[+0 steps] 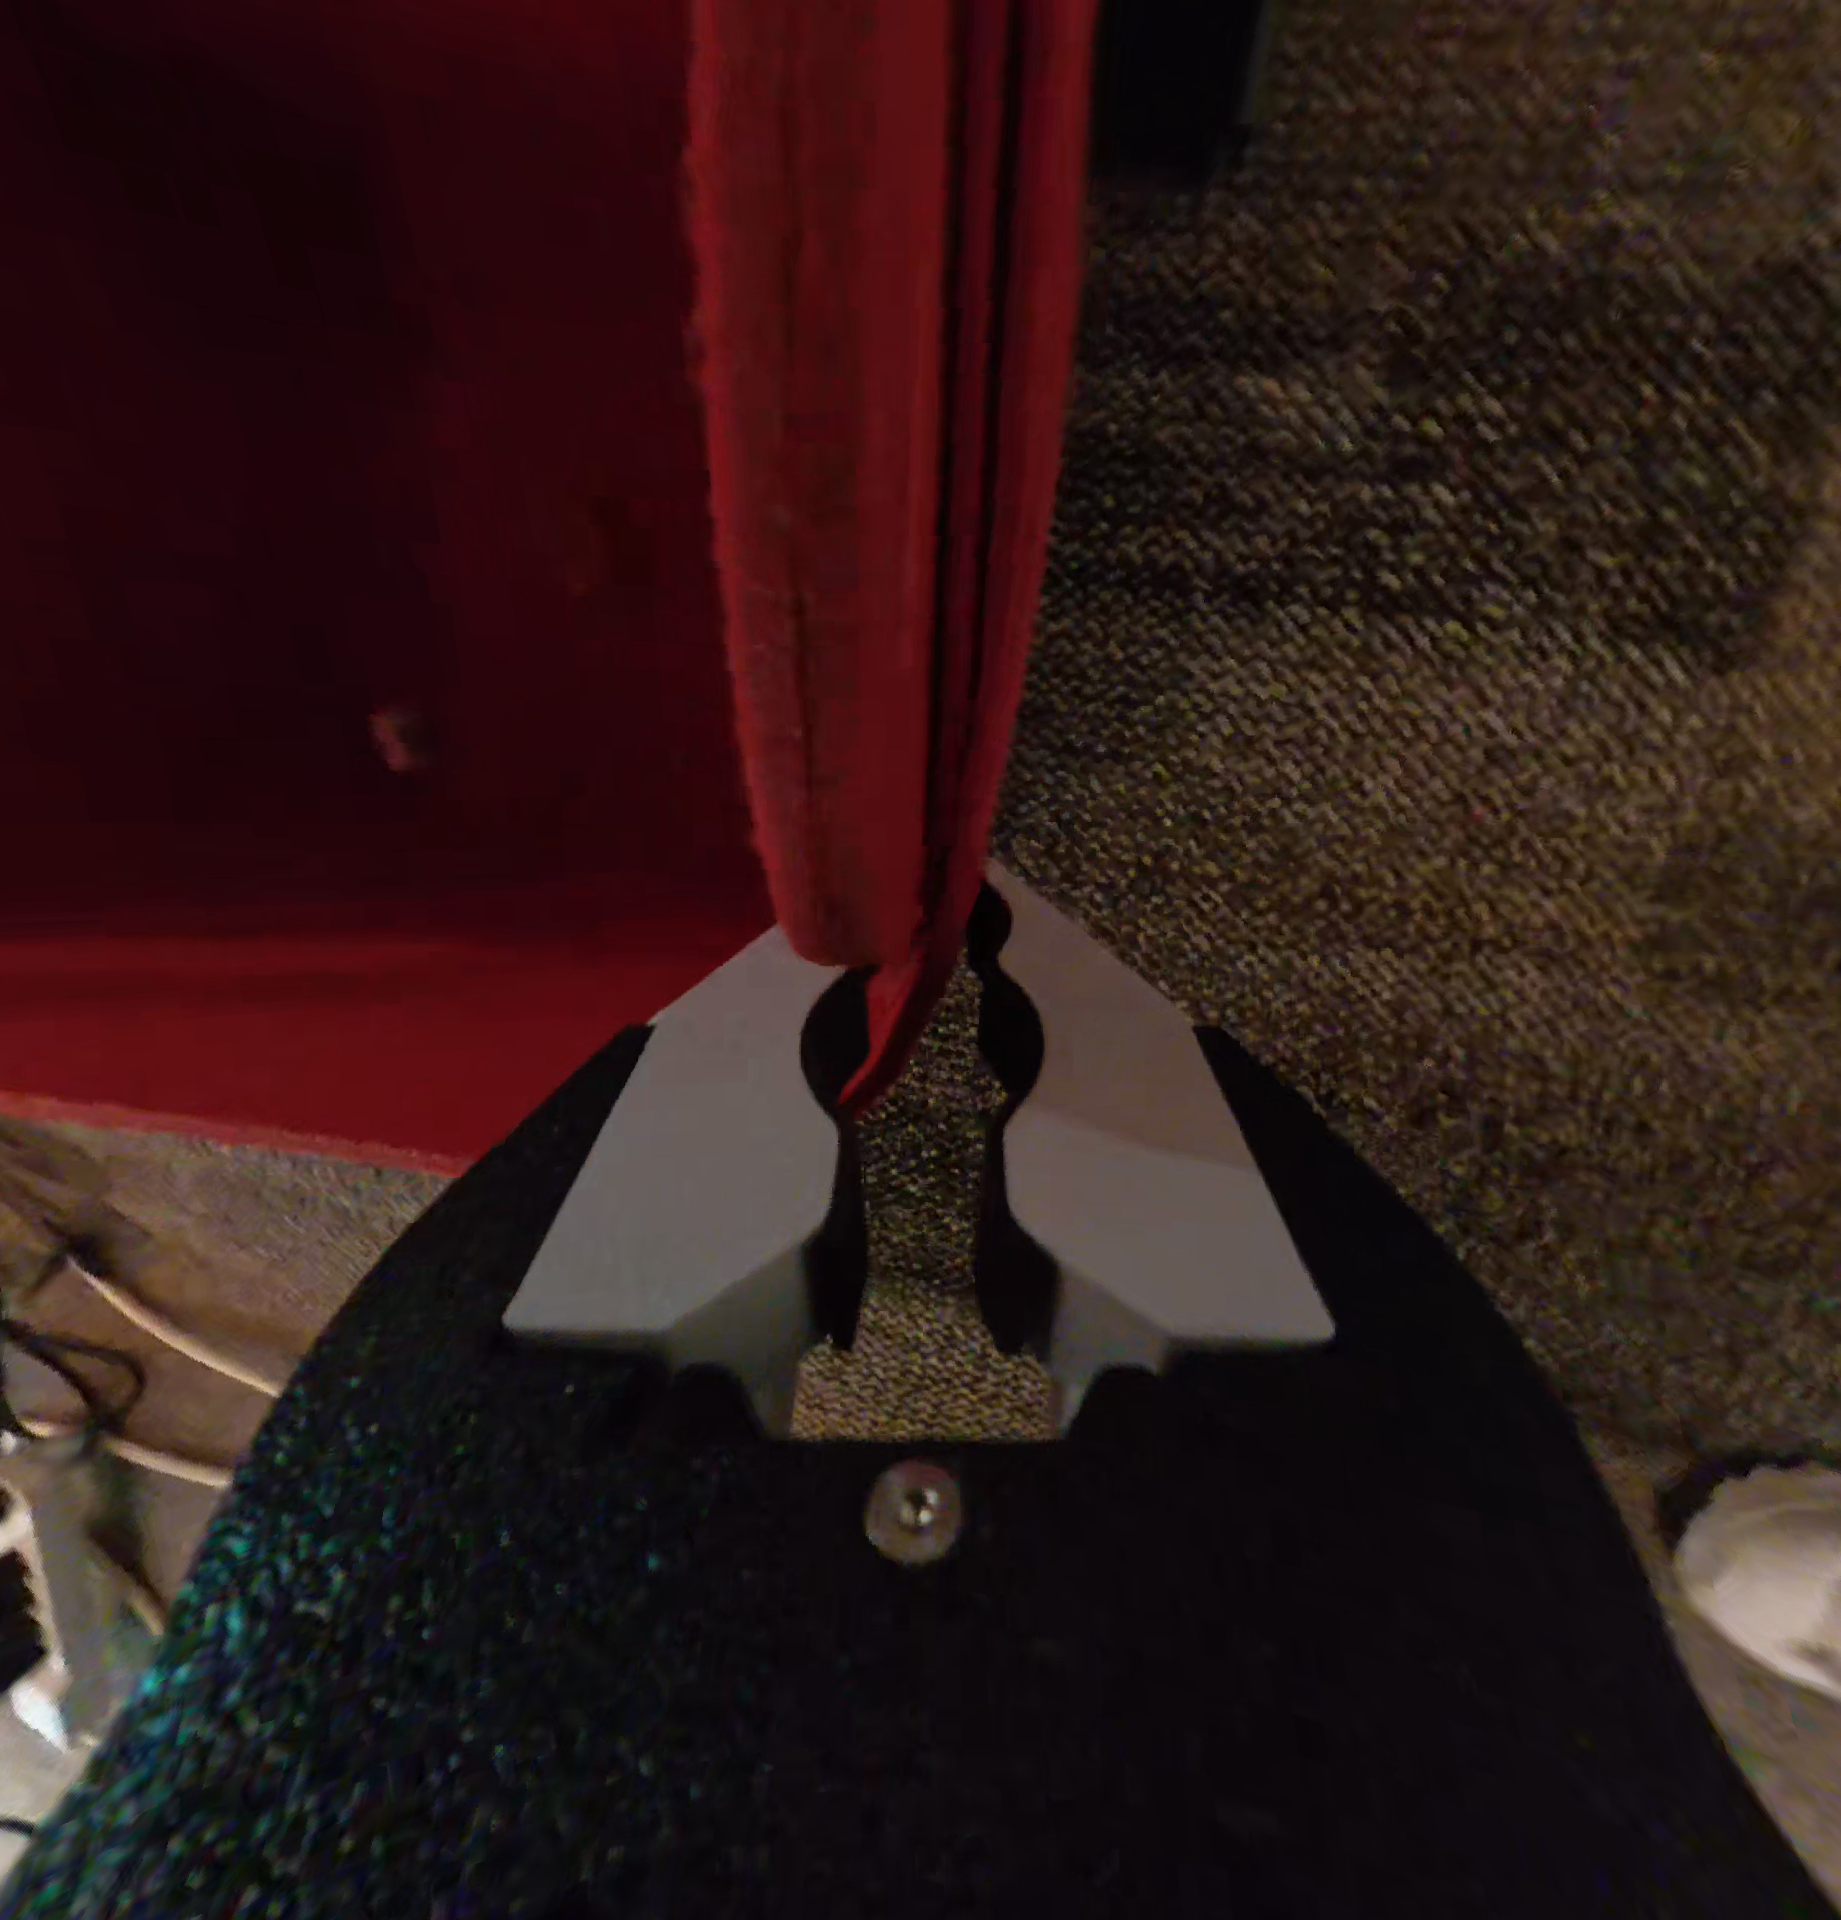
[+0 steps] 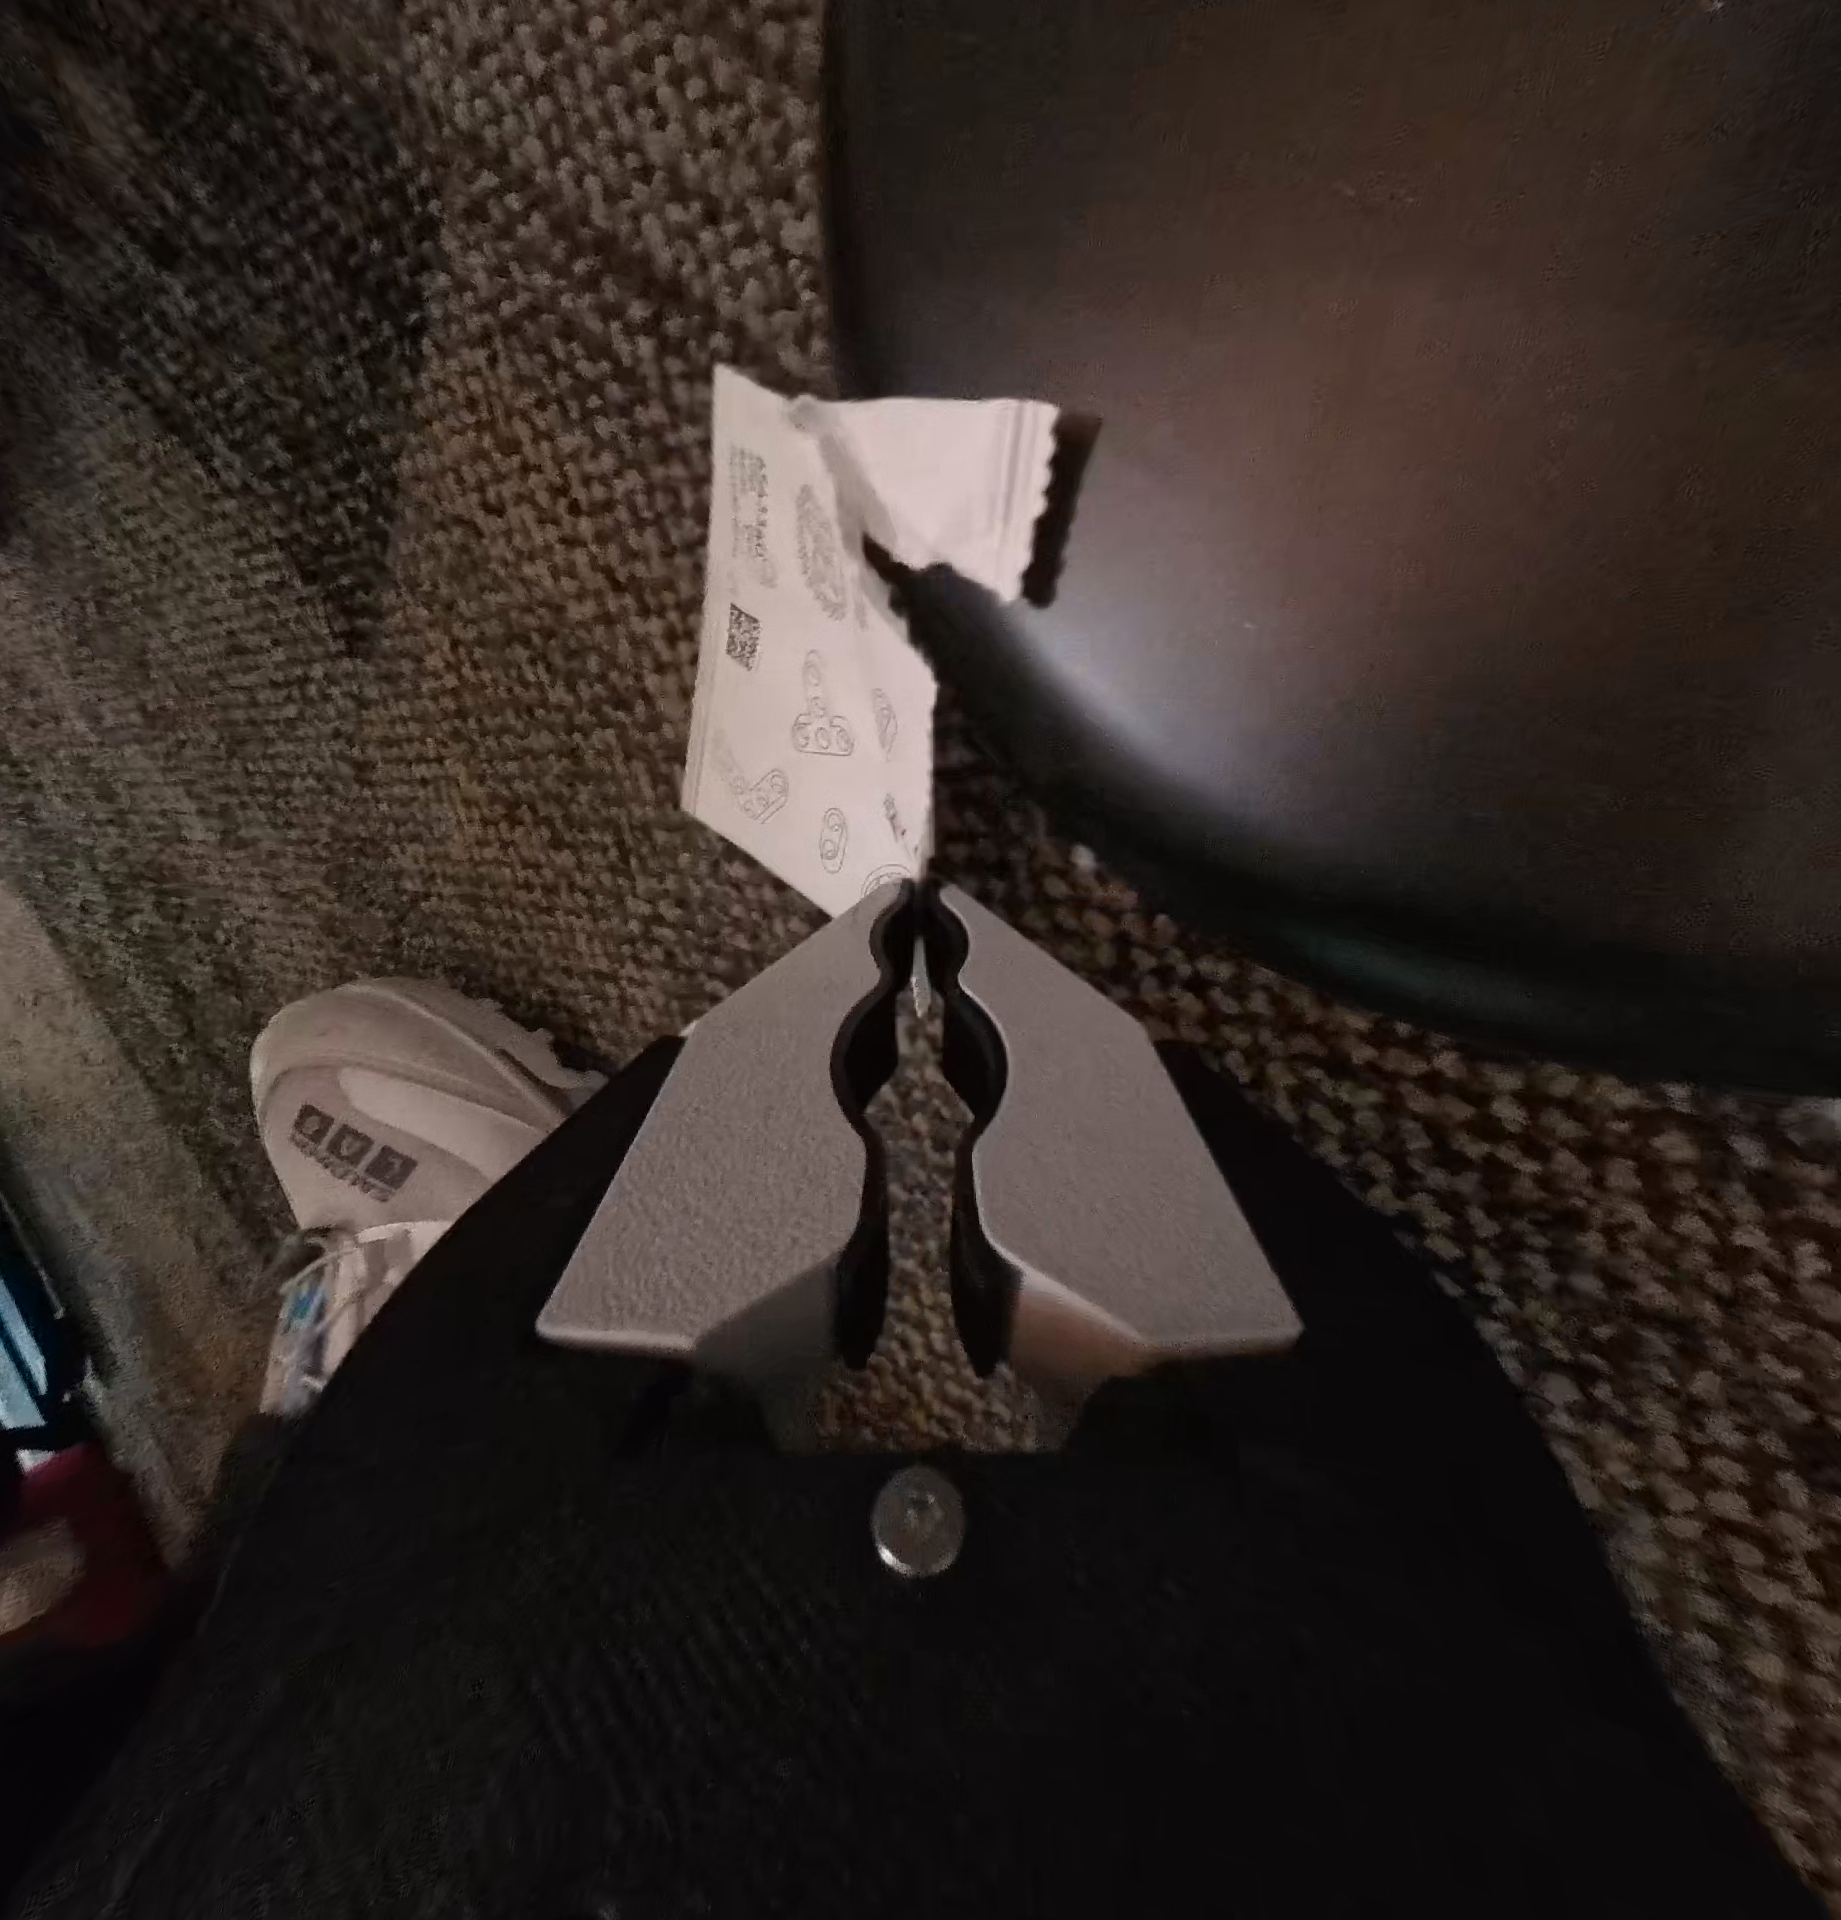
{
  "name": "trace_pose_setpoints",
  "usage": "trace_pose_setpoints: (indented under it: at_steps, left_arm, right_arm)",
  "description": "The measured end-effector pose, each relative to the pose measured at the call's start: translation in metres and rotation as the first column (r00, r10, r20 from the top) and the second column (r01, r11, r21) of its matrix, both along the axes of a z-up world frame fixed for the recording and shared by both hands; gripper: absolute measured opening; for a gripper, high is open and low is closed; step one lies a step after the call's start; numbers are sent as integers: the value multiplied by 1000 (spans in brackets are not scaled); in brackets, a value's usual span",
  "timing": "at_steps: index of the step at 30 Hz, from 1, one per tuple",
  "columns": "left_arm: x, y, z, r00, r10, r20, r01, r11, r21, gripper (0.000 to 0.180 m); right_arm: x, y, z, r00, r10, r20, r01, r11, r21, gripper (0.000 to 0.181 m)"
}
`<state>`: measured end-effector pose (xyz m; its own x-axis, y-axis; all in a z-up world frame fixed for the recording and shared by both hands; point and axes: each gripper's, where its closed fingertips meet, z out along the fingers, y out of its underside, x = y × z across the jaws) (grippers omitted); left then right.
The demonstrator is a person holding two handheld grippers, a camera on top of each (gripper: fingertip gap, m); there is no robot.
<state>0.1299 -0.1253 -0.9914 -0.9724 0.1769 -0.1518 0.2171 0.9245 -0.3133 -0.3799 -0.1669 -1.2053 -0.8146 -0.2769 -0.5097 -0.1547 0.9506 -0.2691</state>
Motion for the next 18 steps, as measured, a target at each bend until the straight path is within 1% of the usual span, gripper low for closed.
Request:
trace_pose_setpoints:
  at_steps: [4, 6, 8, 9, 12, 15, 18]
  left_arm:
    - [-27, 11, 3, 997, -40, -61, 41, 999, 12, 12]
    - [-51, 16, 13, 991, -94, -91, 94, 996, 2, 12]
    - [-90, 24, 22, 975, -162, -150, 162, 987, -16, 12]
    - [-112, 31, 24, 966, -185, -181, 185, 983, -18, 11]
    - [-181, 64, 23, 931, -264, -252, 279, 960, 26, 11]
    - [-245, 113, 11, 893, -337, -300, 381, 919, 102, 12]
    - [-292, 151, 6, 863, -356, -358, 426, 894, 139, 12]
  right_arm:
    - [16, 8, 13, 996, 62, 68, -62, 998, 9, 0]
    - [19, 10, 28, 993, 80, 81, -79, 997, -9, 0]
    - [23, 15, 47, 991, 84, 108, -82, 996, -27, 0]
    - [23, 21, 59, 989, 97, 109, -94, 995, -37, 0]
    - [22, 40, 95, 983, 149, 104, -143, 988, -60, 0]
    - [21, 51, 141, 981, 137, 137, -126, 988, -86, 0]
    - [23, 59, 192, 975, 144, 168, -124, 985, -123, 0]
